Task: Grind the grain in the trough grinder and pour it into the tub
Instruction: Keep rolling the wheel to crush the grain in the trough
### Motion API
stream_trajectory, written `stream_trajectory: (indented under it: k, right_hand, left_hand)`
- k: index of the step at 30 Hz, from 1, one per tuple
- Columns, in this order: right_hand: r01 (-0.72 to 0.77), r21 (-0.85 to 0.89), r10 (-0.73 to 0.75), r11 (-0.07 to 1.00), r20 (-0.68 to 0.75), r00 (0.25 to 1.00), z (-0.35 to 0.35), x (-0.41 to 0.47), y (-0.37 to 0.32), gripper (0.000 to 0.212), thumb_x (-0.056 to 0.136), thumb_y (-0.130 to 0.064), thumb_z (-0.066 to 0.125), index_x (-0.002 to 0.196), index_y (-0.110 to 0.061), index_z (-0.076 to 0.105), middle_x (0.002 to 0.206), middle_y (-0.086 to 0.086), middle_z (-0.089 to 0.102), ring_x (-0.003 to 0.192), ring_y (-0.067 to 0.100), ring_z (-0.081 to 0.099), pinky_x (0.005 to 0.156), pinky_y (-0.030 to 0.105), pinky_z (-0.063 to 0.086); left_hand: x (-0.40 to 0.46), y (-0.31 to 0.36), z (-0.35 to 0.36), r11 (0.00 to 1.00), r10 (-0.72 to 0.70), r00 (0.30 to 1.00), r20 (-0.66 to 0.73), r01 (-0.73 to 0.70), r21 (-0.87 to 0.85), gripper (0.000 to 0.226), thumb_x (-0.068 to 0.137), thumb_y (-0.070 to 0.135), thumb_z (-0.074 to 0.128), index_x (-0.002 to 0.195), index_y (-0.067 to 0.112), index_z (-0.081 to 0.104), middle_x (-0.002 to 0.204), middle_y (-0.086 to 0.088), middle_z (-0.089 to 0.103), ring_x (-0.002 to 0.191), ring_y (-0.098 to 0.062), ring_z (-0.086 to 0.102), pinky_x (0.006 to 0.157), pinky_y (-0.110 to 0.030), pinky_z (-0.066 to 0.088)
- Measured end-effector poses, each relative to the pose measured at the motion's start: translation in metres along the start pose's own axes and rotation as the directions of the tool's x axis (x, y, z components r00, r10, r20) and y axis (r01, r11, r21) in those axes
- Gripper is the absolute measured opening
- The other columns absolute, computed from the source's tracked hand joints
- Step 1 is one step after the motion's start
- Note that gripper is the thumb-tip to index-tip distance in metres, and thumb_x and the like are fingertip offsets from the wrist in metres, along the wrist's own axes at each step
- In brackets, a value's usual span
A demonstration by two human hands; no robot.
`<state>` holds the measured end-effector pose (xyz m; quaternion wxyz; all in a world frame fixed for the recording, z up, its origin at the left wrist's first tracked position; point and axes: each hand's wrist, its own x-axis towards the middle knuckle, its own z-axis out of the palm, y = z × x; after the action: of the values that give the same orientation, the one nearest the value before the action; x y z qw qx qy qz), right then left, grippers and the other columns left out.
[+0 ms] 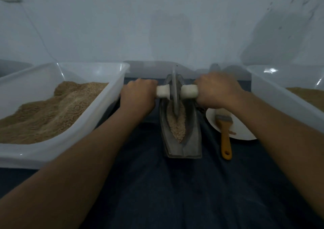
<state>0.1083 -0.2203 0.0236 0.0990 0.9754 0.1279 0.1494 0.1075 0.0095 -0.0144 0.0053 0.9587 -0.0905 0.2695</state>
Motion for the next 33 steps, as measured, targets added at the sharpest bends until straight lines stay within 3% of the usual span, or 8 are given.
stream_trajectory:
  k: [5, 8, 12, 15, 18, 24, 30, 33]
  right_hand:
    - [-0.056, 0.075, 0.055, 0.996, 0.018, 0.998, 0.005, 0.035, 0.009, 0.027, 0.066, -0.04, 0.063, 0.088, -0.026, 0.069, 0.074, -0.002, 0.062, 0.064, 0.019, 0.061, 0.063, 0.035, 0.056]
    - [-0.061, 0.041, 0.06, 0.997, 0.025, 0.998, 0.007, 0.024, 0.006, 0.023, 0.074, -0.039, 0.066, 0.094, -0.028, 0.067, 0.076, -0.005, 0.06, 0.065, 0.017, 0.056, 0.056, 0.029, 0.044]
    - [-0.015, -0.016, 0.013, 1.0, -0.168, 0.986, 0.009, -0.032, -0.004, 0.019, 0.082, -0.036, 0.068, 0.089, -0.029, 0.052, 0.078, -0.003, 0.055, 0.066, 0.02, 0.042, 0.058, 0.03, 0.031]
    - [0.06, -0.094, -0.088, 0.994, -0.328, 0.941, -0.001, -0.076, -0.011, 0.031, 0.074, -0.029, 0.076, 0.079, -0.024, 0.046, 0.06, -0.006, 0.028, 0.053, 0.02, 0.03, 0.05, 0.026, 0.015]
    - [0.101, -0.105, -0.13, 0.989, -0.32, 0.938, -0.012, -0.092, -0.012, 0.048, 0.06, -0.031, 0.083, 0.073, -0.027, 0.037, 0.057, -0.011, 0.011, 0.045, 0.01, 0.011, 0.052, 0.02, 0.005]
    - [-0.018, -0.058, 0.012, 0.998, -0.104, 0.994, 0.003, -0.019, -0.003, 0.018, 0.078, -0.039, 0.07, 0.086, -0.027, 0.06, 0.075, -0.005, 0.055, 0.062, 0.016, 0.046, 0.055, 0.028, 0.031]
    - [-0.111, 0.061, 0.112, 0.992, -0.006, 0.994, 0.011, 0.036, 0.006, 0.025, 0.076, -0.042, 0.072, 0.094, -0.025, 0.071, 0.075, -0.003, 0.062, 0.063, 0.016, 0.057, 0.051, 0.025, 0.037]
    - [-0.076, -0.017, 0.074, 0.997, -0.098, 0.992, 0.011, 0.007, 0.0, 0.021, 0.079, -0.042, 0.071, 0.093, -0.028, 0.066, 0.08, -0.003, 0.063, 0.065, 0.017, 0.052, 0.055, 0.028, 0.035]
  left_hand:
    - [0.033, 0.005, 0.01, 0.999, -0.034, 0.999, -0.024, 0.035, 0.018, 0.019, 0.09, 0.027, 0.071, 0.107, 0.019, 0.066, 0.101, -0.011, 0.07, 0.094, -0.035, 0.068, 0.072, -0.038, 0.046]
    - [0.017, 0.009, 0.002, 0.999, 0.004, 0.995, -0.097, 0.0, 0.042, 0.018, 0.09, 0.028, 0.071, 0.102, 0.02, 0.061, 0.097, -0.01, 0.07, 0.089, -0.034, 0.068, 0.069, -0.036, 0.041]
    - [-0.027, 0.008, -0.018, 0.993, 0.103, 0.985, -0.137, -0.094, 0.073, 0.028, 0.085, 0.013, 0.069, 0.093, 0.024, 0.044, 0.09, -0.004, 0.066, 0.084, -0.032, 0.063, 0.071, -0.04, 0.041]
    - [-0.056, -0.001, -0.035, 0.98, 0.198, 0.975, -0.1, -0.193, 0.054, 0.042, 0.077, 0.012, 0.075, 0.096, 0.027, 0.041, 0.09, 0.0, 0.064, 0.083, -0.03, 0.063, 0.069, -0.037, 0.034]
    - [-0.063, -0.005, -0.043, 0.974, 0.228, 0.972, -0.062, -0.227, 0.024, 0.052, 0.074, 0.018, 0.079, 0.09, 0.032, 0.032, 0.086, 0.003, 0.065, 0.078, -0.027, 0.065, 0.065, -0.035, 0.032]
    - [-0.007, 0.009, -0.017, 0.995, 0.026, 0.999, 0.028, -0.028, 0.098, 0.019, 0.092, 0.019, 0.066, 0.108, 0.023, 0.056, 0.103, -0.006, 0.069, 0.096, -0.031, 0.067, 0.075, -0.039, 0.046]
    - [0.032, 0.019, -0.006, 0.994, -0.035, 0.999, -0.003, 0.035, 0.108, 0.015, 0.095, 0.023, 0.065, 0.108, 0.021, 0.059, 0.103, -0.008, 0.069, 0.095, -0.033, 0.067, 0.075, -0.038, 0.039]
    - [0.004, 0.015, -0.01, 0.998, 0.004, 0.997, -0.079, 0.001, 0.066, 0.012, 0.095, 0.023, 0.063, 0.104, 0.023, 0.054, 0.098, -0.003, 0.069, 0.09, -0.03, 0.066, 0.075, -0.037, 0.041]
